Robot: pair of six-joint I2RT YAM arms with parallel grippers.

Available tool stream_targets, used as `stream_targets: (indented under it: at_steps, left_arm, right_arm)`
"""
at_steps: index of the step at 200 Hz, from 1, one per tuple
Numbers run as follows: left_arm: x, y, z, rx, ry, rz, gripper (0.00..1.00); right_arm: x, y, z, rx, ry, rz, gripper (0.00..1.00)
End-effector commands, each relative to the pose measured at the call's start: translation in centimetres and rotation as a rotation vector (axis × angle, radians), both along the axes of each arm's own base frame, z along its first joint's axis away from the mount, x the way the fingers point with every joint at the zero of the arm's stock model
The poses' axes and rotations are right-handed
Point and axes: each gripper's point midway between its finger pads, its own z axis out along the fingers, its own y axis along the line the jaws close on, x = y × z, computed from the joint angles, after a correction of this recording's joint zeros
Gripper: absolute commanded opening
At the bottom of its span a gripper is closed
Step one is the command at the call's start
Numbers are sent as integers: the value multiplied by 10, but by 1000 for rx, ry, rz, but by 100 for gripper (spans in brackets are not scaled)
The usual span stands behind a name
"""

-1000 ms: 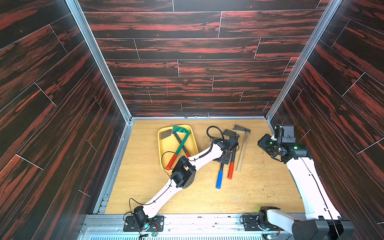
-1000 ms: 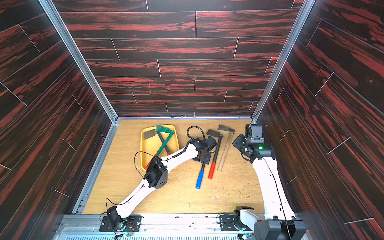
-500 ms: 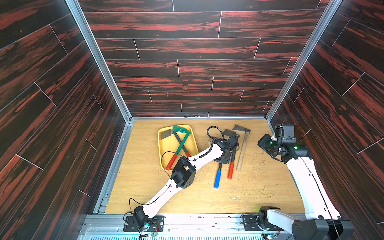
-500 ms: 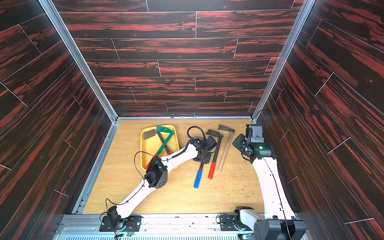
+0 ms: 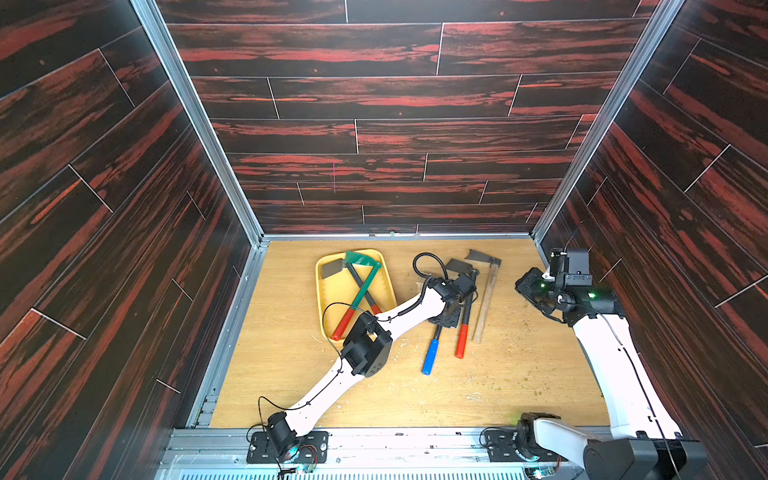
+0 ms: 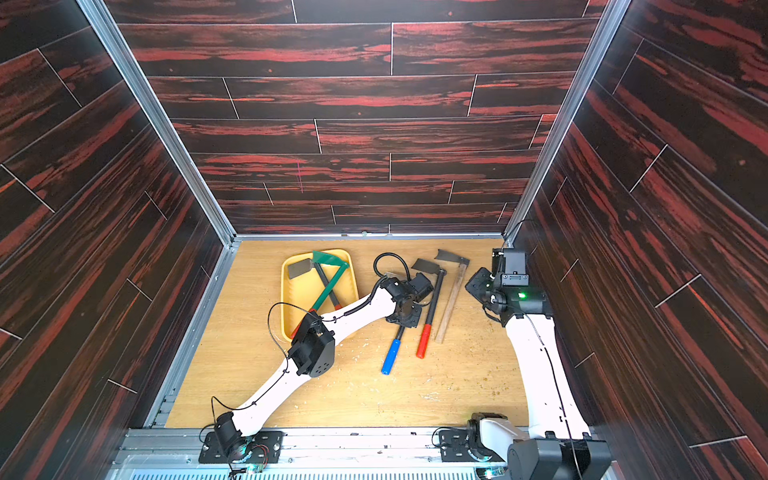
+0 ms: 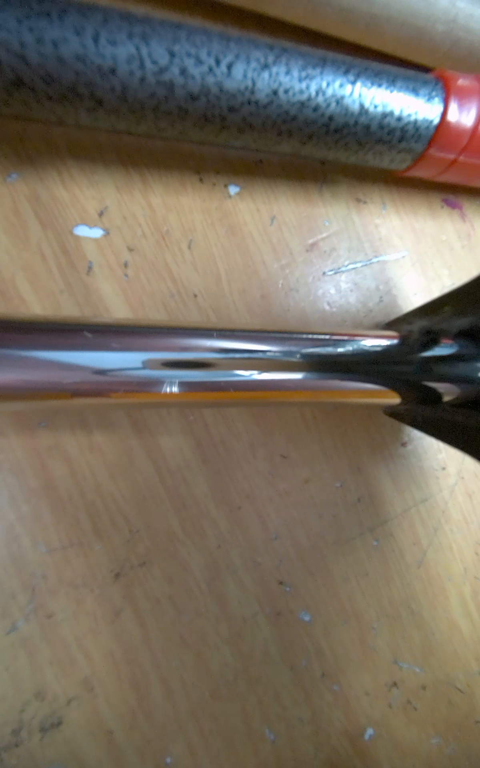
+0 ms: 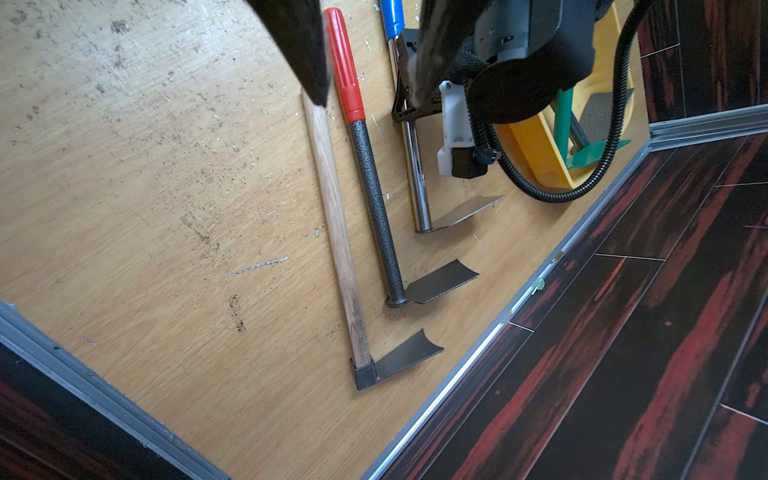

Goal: Put the small hoe into the storage box
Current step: Pick up the hoe from the center of the board.

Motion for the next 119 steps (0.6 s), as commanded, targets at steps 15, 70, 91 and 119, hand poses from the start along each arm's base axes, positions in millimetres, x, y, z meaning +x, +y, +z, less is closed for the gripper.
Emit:
stream_targets:
  at_steps: [15,70,91,119]
  left_arm:
    - [-1,8,46,-21,-34,0,17]
    - [-1,12,76,-39,-68,2,16]
    - [-2,12,84,-46,-77,-2,17]
    - [-3,11,95,-52,-95,-11,16]
  right_arm:
    - [-1,-3,1,-8,1,-7,38]
    - [0,-5,4,-18,-6,-13,38]
    - [0,-6,6,-19,-11,-16,38]
    - [0,-6,8,-23,-14,-17,38]
